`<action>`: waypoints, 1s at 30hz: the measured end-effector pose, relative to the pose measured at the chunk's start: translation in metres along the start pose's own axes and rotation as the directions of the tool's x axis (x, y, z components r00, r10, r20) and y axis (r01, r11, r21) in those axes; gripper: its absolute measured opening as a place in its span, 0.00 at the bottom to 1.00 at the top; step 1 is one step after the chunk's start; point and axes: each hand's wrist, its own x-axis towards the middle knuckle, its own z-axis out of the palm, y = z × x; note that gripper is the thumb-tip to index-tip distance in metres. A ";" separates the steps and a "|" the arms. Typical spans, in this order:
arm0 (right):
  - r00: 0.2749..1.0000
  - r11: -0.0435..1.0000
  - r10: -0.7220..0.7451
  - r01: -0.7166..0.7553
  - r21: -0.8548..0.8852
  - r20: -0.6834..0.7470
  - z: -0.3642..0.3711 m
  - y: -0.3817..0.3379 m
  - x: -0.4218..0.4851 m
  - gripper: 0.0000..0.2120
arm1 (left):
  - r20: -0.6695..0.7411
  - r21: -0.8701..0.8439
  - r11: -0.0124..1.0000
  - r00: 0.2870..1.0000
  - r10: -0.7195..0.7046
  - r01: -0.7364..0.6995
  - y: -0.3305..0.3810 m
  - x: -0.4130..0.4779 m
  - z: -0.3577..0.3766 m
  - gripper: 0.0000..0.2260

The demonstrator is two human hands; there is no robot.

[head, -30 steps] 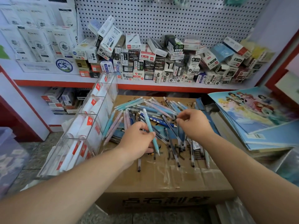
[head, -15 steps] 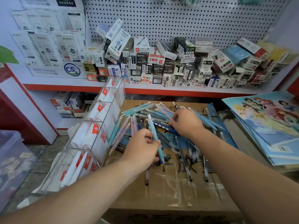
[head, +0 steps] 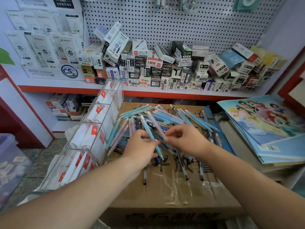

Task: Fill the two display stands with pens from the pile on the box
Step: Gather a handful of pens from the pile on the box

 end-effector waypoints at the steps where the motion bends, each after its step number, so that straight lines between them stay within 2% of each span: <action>1: 0.998 1.000 -0.017 0.015 0.024 0.060 0.003 -0.002 -0.010 0.03 | 0.005 -0.020 1.000 1.000 0.001 0.000 0.000 0.000 0.000 0.08; 5: 0.995 0.996 -0.049 0.042 0.084 0.086 0.012 0.002 -0.025 0.04 | 0.067 -0.066 0.998 0.998 -0.009 0.014 0.000 -0.001 0.000 0.09; 10: 0.990 0.997 -0.075 0.073 0.023 0.121 0.006 0.003 -0.023 0.03 | 0.080 -0.045 0.998 0.996 -0.031 0.034 0.000 0.001 -0.003 0.06; 12: 0.997 0.991 -0.076 0.078 -0.106 0.020 -0.003 0.005 -0.009 0.04 | 0.059 -0.010 0.999 0.998 -0.032 0.032 0.000 0.002 -0.002 0.06; 15: 0.961 0.942 -0.091 -0.001 -0.335 -0.261 -0.020 0.015 0.027 0.03 | 0.050 0.018 0.999 0.998 -0.033 0.033 -0.003 0.003 -0.003 0.06; 17: 0.935 0.898 -0.114 -0.048 -0.438 -0.336 -0.027 0.020 0.049 0.07 | 0.065 0.035 0.999 0.997 -0.031 0.029 -0.005 0.003 -0.003 0.07; 21: 0.947 0.779 -0.134 -0.082 -0.622 -0.292 -0.026 0.023 0.076 0.09 | 0.086 0.050 0.998 0.996 -0.026 0.022 -0.005 0.003 -0.002 0.07; 30: 0.964 0.643 -0.179 -0.036 -0.765 -0.195 -0.019 0.024 0.087 0.08 | 0.088 0.064 0.998 0.995 -0.035 0.029 -0.007 0.005 -0.001 0.08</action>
